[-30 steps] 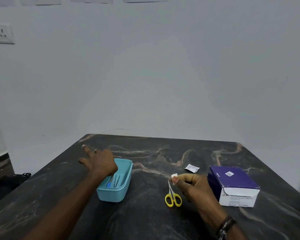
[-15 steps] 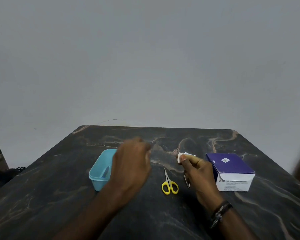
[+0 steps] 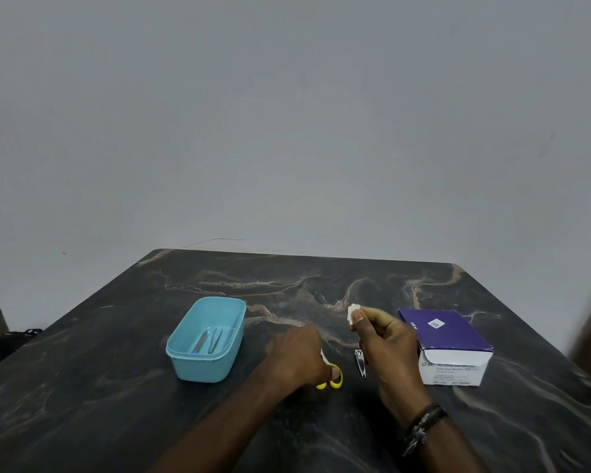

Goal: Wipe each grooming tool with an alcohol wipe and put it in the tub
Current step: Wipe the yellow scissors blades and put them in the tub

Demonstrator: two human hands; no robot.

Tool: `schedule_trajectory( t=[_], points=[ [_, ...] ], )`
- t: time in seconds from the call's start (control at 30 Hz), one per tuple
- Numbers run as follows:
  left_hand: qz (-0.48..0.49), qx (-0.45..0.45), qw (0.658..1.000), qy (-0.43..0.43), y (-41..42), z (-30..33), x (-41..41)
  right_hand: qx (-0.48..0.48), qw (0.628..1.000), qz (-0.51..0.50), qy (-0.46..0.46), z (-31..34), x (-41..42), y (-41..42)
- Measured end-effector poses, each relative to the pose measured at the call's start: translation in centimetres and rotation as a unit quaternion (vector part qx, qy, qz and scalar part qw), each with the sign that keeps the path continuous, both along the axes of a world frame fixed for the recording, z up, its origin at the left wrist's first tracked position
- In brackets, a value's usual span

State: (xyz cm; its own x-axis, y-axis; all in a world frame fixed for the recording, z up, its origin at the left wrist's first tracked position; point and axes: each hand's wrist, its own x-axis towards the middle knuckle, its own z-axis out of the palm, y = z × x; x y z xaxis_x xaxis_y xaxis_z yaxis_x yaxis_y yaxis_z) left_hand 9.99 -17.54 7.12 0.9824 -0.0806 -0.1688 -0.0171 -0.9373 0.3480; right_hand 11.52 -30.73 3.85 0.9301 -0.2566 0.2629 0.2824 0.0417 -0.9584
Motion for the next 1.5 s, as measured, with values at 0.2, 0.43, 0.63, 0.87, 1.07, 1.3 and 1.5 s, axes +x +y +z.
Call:
schedule_trajectory(
  t=[0.2, 0.43, 0.63, 0.87, 1.07, 1.3, 1.5],
  points=[
    [0.011, -0.003, 1.0, 0.028, -0.3, -0.2, 0.5, 0.009, 1.0, 0.003, 0.003, 0.0, 0.0, -0.1],
    [0.035, -0.075, 0.995, 0.047, 0.3, -1.1, 1.5, 0.005, 1.0, 0.008, 0.006, -0.2, 0.0, -0.1],
    [0.099, -0.369, 0.922, 0.059, 1.8, -2.6, 2.2, 0.005, 0.999, 0.034, 0.021, -0.4, -0.1, 0.0],
    [0.102, -0.549, 0.827, -0.071, 2.3, -2.7, 2.2, -0.051, 0.993, 0.102, 0.031, -0.3, -0.6, 0.0],
    [0.066, -0.574, 0.809, -0.106, 2.2, -3.4, 1.8, -0.085, 0.991, 0.096, 0.032, -0.4, -0.3, -0.1],
    [0.051, -0.61, 0.785, -0.101, 2.7, -3.0, 1.2, -0.053, 0.983, 0.169, 0.052, 0.1, -0.7, 0.3],
    [0.084, -0.641, 0.742, -0.178, 3.6, -2.4, 0.8, -0.022, 0.987, 0.153, 0.049, 0.1, -0.6, 0.3]
  ],
)
